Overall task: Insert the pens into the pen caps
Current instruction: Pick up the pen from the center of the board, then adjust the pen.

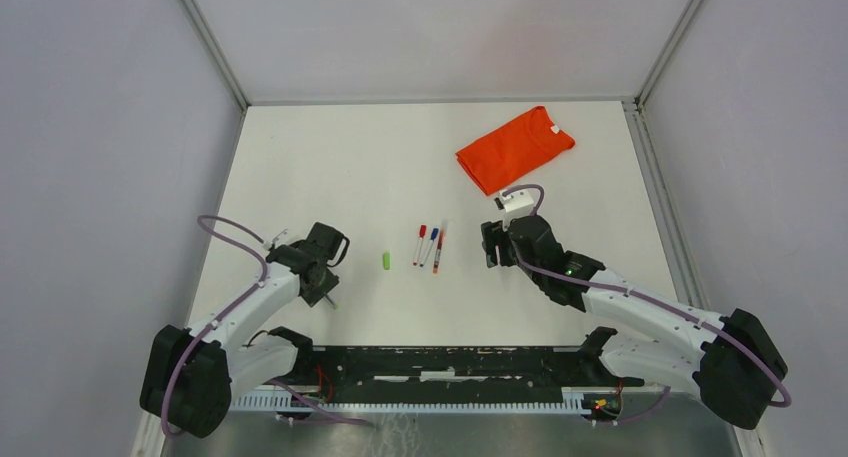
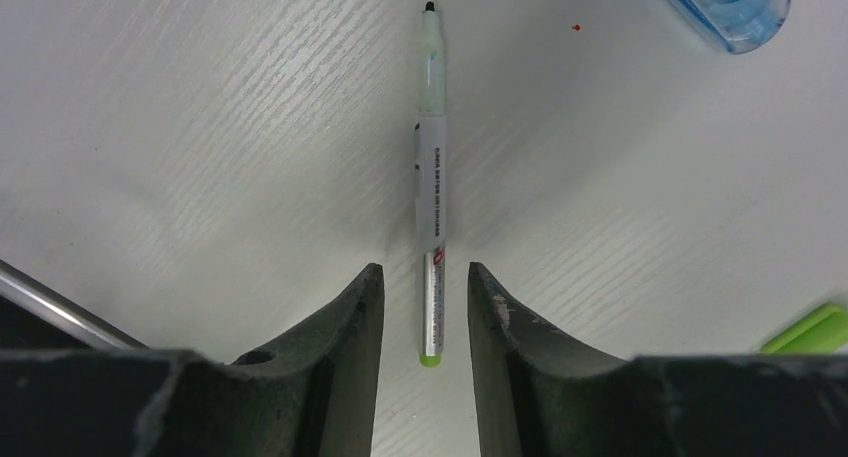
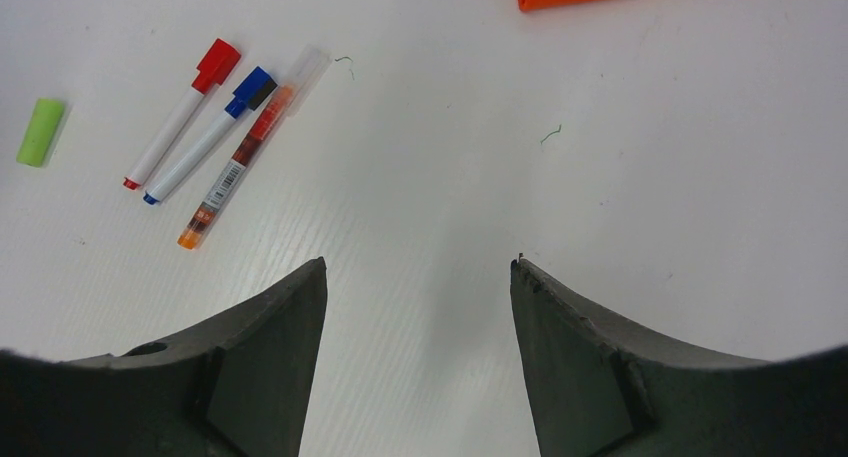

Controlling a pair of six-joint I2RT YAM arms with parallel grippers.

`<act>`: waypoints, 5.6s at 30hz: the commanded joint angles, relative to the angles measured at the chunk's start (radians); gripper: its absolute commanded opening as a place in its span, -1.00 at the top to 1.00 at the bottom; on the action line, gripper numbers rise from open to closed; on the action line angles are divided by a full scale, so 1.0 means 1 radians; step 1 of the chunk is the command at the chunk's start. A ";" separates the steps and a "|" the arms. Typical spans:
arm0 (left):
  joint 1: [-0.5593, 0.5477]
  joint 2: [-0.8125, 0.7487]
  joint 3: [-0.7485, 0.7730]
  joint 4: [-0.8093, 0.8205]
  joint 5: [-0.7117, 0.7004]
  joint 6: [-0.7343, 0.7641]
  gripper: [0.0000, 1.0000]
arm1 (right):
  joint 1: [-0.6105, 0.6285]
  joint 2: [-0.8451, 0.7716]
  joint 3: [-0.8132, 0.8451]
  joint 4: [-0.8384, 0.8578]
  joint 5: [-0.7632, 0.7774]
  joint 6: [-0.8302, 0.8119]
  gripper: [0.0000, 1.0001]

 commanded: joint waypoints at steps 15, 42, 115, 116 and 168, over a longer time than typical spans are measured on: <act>0.008 0.110 -0.051 0.143 -0.026 -0.043 0.56 | 0.005 0.008 0.020 0.000 0.010 -0.005 -0.46; -0.172 -0.068 0.166 0.167 -0.062 0.088 0.81 | 0.006 -0.007 0.052 0.076 -0.194 0.040 -0.47; -0.409 0.072 0.173 0.913 0.260 0.308 -0.02 | -0.077 0.322 -0.066 0.976 -0.768 0.581 1.00; -0.410 0.070 0.170 0.916 0.261 0.310 -0.03 | -0.076 0.324 -0.064 0.994 -0.778 0.591 1.00; -0.320 -0.344 0.252 0.629 -0.176 0.839 0.96 | 0.135 0.544 0.426 0.209 -0.347 0.283 0.11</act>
